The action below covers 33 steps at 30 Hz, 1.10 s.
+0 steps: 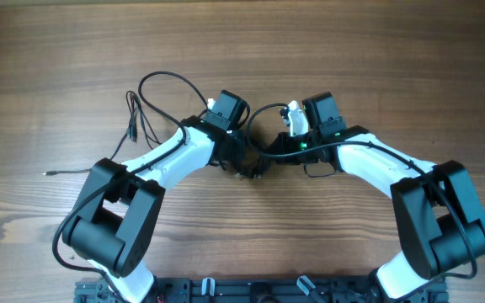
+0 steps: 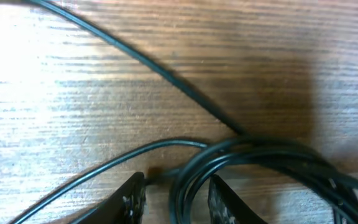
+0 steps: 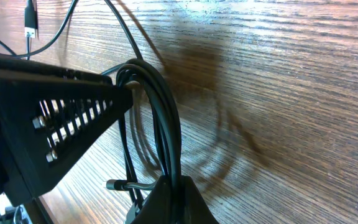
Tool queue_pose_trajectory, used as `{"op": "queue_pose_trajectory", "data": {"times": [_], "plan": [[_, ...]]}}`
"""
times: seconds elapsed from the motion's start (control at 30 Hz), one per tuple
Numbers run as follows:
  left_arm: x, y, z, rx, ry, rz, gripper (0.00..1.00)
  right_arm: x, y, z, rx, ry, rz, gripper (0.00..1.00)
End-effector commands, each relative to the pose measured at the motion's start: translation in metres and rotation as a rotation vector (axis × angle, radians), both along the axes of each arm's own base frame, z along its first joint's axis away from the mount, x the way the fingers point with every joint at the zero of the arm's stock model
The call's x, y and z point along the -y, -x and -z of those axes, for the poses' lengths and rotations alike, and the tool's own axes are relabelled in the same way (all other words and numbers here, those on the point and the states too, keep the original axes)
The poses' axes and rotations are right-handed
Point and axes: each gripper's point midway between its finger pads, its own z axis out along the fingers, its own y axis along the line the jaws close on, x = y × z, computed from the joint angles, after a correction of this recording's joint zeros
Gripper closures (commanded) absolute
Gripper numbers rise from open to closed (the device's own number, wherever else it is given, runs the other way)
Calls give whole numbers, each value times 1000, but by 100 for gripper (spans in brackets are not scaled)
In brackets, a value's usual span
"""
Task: Untangle cables
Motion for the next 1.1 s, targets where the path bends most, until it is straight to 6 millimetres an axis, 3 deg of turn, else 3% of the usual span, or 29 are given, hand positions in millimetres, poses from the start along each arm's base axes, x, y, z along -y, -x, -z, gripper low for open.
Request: {"op": "queue_pose_trajectory", "data": {"times": [0.0, 0.1, 0.27, 0.5, 0.7, 0.77, 0.83, 0.87, 0.97, 1.07], "plan": [[3, 1, 9, 1, -24, 12, 65, -2, 4, 6, -32, -11, -7, 96], [8, 8, 19, -27, -38, 32, 67, -2, 4, 6, -34, -11, -7, 96], [11, 13, 21, -35, -43, 48, 96, -2, 4, 6, -33, -11, -7, 96], [14, 10, 6, -2, -23, 48, 96, -1, 4, 7, -34, -7, -6, 96], [10, 4, -38, 75, 23, 32, 96, 0, 4, 7, -36, -3, -4, 94], [0, 9, -51, 71, 20, 17, 96, 0, 4, 7, -36, -1, -4, 75], [-19, 15, -63, 54, 9, -22, 96, 3, 2, 10, -28, 21, 10, 46], [-24, 16, -65, 49, 5, -32, 96, 4, 1, 10, -27, 23, 11, 39], [-37, 18, -68, 33, -4, -62, 96, 7, 1, 12, -28, 42, 20, 30], [-39, 19, -73, 38, 2, -66, 96, 7, 2, 13, -32, 43, 20, 29]]}}
